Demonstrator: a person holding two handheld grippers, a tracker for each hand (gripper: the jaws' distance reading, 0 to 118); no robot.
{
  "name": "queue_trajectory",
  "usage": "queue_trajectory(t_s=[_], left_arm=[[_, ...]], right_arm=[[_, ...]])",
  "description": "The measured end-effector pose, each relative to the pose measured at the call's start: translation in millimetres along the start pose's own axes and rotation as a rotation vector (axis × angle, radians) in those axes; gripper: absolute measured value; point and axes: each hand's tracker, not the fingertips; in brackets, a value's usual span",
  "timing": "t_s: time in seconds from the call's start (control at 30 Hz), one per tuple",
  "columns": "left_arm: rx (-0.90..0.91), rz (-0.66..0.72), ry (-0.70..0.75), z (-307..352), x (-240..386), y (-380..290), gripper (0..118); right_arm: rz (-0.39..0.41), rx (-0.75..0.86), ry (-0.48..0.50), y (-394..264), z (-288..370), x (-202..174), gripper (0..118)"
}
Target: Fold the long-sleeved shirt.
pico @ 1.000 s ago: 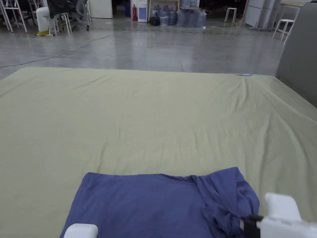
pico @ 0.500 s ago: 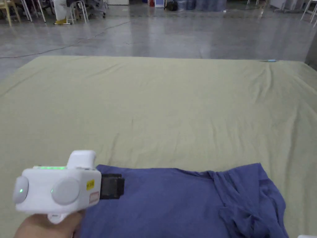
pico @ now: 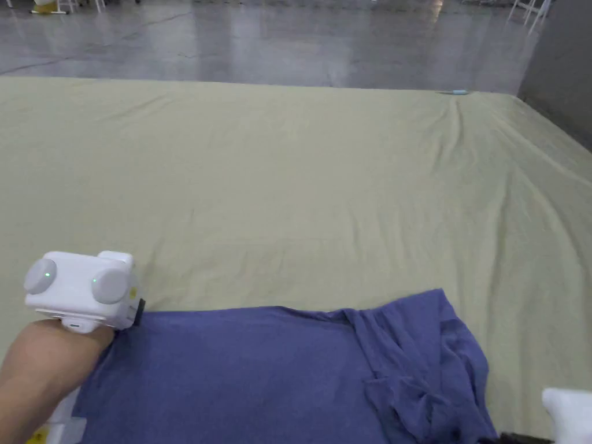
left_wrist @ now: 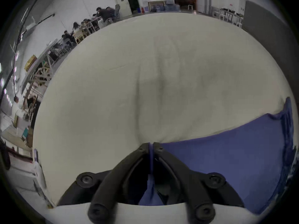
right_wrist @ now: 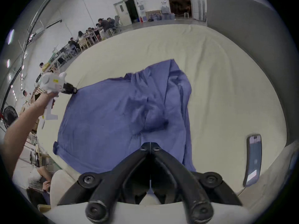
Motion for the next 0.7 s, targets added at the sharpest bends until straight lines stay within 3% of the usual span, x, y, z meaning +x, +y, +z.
queue_trajectory(t_s=[0.1, 0.13, 0.2, 0.23, 0.3, 0.37, 0.4, 0.47, 0.53, 0.67, 0.7], left_arm=[[-0.025, -0.016, -0.003, 15, 7, -5, 0], [-0.005, 0.011, -0.019, 21, 4, -5, 0], [0.003, 0.08, -0.063, 32, -3, -7, 0], [0.007, 0.096, -0.074, 33, -12, 0, 0], [0.011, 0.095, -0.074, 40, -16, -1, 0], [0.012, 0.075, -0.074, 38, -21, 3, 0], [0.014, 0.066, -0.071, 39, -21, 3, 0], [0.016, 0.064, -0.079, 41, -22, 2, 0], [0.013, 0.059, -0.084, 39, -23, 2, 0], [0.001, 0.036, -0.073, 37, -25, 2, 0], [0.003, 0.039, -0.075, 38, -26, 2, 0]], right_arm=[[-0.002, 0.034, 0.02, 67, -22, 5, 0], [0.001, 0.03, 0.028, 90, -33, 7, 25], [-0.031, -0.06, 0.017, 143, -68, 12, 111], [-0.043, -0.106, 0.032, 166, -89, 15, 117], [-0.083, -0.204, 0.032, 200, -123, 20, 117], [-0.203, -0.314, -0.025, 221, -152, 30, 115], [-0.262, -0.329, -0.056, 225, -162, 34, 109], [-0.34, -0.347, -0.116, 234, -181, 38, 78], [-0.337, -0.368, -0.145, 233, -196, 37, 59], [-0.228, -0.391, -0.2, 228, -209, 26, 56], [-0.186, -0.386, -0.203, 230, -207, 24, 50]])
